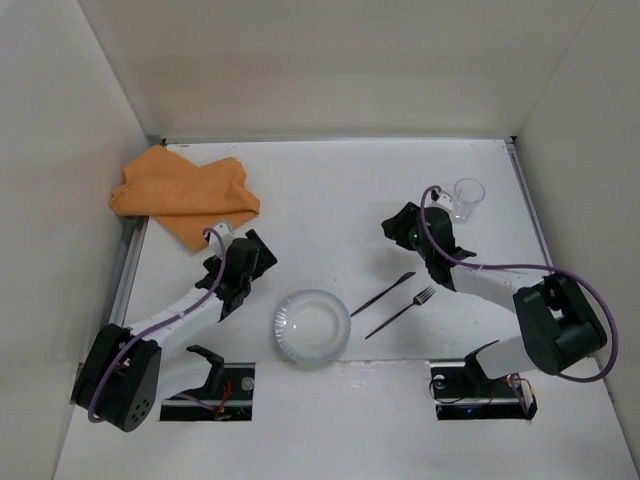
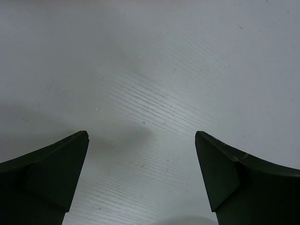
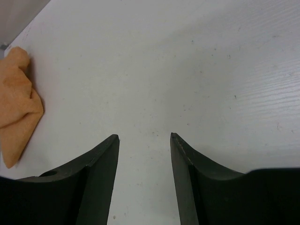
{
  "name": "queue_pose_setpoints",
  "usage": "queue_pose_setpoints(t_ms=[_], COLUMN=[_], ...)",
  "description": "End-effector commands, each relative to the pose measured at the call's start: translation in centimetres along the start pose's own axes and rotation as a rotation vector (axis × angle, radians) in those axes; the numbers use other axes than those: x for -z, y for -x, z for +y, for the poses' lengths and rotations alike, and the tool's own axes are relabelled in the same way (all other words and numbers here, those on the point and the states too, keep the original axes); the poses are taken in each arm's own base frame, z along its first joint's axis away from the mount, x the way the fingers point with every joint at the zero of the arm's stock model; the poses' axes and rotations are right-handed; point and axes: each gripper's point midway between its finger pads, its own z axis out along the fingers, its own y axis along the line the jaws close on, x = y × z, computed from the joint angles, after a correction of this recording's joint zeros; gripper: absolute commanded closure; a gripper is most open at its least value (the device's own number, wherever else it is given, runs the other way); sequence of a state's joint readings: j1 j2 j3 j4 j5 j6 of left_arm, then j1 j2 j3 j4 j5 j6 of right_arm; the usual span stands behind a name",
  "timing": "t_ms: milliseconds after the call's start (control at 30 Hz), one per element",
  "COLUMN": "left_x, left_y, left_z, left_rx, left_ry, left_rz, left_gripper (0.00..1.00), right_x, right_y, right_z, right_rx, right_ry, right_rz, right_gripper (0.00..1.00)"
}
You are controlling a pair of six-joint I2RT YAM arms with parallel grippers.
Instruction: Set the dinner table for one person
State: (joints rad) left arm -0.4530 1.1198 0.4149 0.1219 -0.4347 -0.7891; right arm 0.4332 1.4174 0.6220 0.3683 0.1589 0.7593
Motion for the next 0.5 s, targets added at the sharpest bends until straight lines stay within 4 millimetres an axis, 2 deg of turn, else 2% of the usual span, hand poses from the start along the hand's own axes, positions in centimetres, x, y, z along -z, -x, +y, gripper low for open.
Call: queue_pose_setpoints(t_ms=[0,167,300,367,433,467], left_x=[0.0,0.1,0.1,0.1,-0.2,-0.3], left_y=[1.0,1.7,2.2,2.8,3.6,4.0], left_z=[-0.9,-1.2,-2.2,-2.5,-2.7,-2.7], left_rx=[-0.002,0.007,0.007,-0.01,-0.015,-0.012], left_ry=[-0.011,-0.021,-0.078,-0.083,-0.069,-0.056], left_rz=[-0.032,-0.05,-0.095,-0.109,-0.139,-0.154], left_gripper=[0.0,0.0,0.0,0.0,0.0,0.0], right_x=[-0.4,-0.6,-0.4,-0.5,-0.4,-0.3], right_y=[1.5,1.1,1.3,1.1,0.7,0.6], right_z=[2.3,2.3,2.6,2.6,3.0,3.3], right_rx=[-0.003,-0.002,-0.002,0.001,-0.002,-0.005], right_ry=[0.07,0.071,0.082,0.085,0.104,0.117], right_rz=[-0.039,-0.028,-0.032,-0.022,0.002,0.011], right_gripper=[0.46,0.46,0.49,0.62,0.85,0.9])
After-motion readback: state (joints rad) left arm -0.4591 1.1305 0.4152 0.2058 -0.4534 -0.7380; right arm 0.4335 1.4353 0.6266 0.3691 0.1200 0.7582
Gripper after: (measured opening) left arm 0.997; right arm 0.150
